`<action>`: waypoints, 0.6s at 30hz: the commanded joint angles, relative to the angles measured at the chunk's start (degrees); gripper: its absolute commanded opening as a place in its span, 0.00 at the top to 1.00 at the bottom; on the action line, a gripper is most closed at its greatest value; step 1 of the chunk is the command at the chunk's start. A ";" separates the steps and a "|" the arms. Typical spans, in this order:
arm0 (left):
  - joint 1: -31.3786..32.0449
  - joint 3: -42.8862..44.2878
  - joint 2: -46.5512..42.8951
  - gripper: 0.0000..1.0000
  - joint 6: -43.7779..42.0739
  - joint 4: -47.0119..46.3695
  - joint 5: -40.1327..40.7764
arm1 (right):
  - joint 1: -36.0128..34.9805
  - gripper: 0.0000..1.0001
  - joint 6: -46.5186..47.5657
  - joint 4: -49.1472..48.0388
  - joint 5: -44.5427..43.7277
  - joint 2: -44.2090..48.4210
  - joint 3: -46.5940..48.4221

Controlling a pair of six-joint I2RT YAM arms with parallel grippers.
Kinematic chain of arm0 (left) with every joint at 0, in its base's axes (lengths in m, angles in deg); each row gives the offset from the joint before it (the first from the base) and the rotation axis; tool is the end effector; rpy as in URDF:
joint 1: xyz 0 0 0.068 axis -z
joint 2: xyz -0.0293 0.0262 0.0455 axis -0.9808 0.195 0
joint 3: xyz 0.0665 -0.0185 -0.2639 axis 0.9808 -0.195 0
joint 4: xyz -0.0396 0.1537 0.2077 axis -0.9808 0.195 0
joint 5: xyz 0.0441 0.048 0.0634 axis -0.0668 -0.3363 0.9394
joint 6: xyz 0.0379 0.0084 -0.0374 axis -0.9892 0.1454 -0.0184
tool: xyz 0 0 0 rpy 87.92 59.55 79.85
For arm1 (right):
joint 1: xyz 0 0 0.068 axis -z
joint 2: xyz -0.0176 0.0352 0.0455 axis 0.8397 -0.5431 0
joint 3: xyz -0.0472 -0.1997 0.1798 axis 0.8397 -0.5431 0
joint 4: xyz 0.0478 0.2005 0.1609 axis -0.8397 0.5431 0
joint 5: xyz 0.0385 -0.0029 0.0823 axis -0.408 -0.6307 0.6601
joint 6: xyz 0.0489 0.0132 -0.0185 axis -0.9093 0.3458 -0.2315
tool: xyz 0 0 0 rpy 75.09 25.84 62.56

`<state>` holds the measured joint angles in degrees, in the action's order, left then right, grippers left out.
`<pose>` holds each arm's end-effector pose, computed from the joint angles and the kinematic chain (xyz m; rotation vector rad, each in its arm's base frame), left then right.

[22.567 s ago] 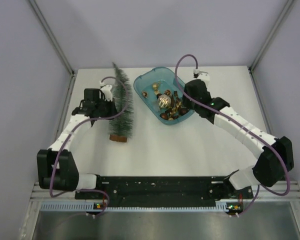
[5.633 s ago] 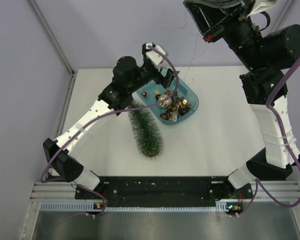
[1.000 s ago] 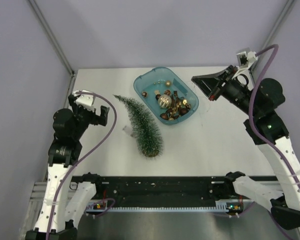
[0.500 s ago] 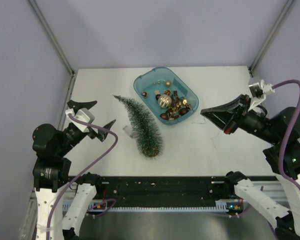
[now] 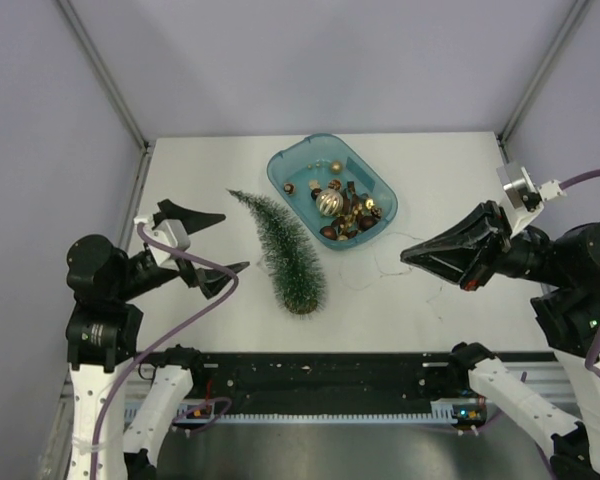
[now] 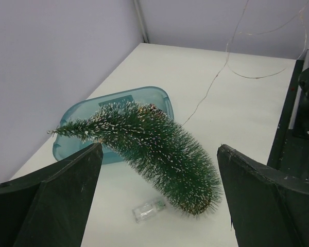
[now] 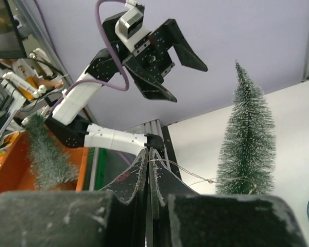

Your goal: Decorate the small christmas tree

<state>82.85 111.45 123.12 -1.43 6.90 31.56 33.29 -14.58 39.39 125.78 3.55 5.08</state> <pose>0.0758 -0.0349 0.4389 0.9414 1.2833 -0.6364 0.0565 0.0562 0.4985 -0.7994 1.3088 1.3588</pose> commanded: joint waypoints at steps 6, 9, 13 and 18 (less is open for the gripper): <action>1.08 1.41 2.32 0.01 8.22 -7.08 -8.52 | 0.52 1.00 -6.22 -11.19 6.64 -2.90 -1.79; 4.15 -0.43 1.97 0.01 10.34 -8.93 -9.14 | 0.26 1.00 -7.44 -13.21 7.08 -3.60 -2.49; 16.33 -0.18 3.63 0.01 3.08 -6.58 -0.99 | -0.97 1.00 -7.71 -14.71 6.47 -4.83 -2.85; 32.71 5.61 10.57 0.01 -11.07 -1.03 11.15 | -8.77 1.00 -1.23 -8.93 1.30 -8.60 0.30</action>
<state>106.77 112.28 128.39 -0.62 3.62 32.54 30.30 -20.86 28.35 130.94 -2.16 2.24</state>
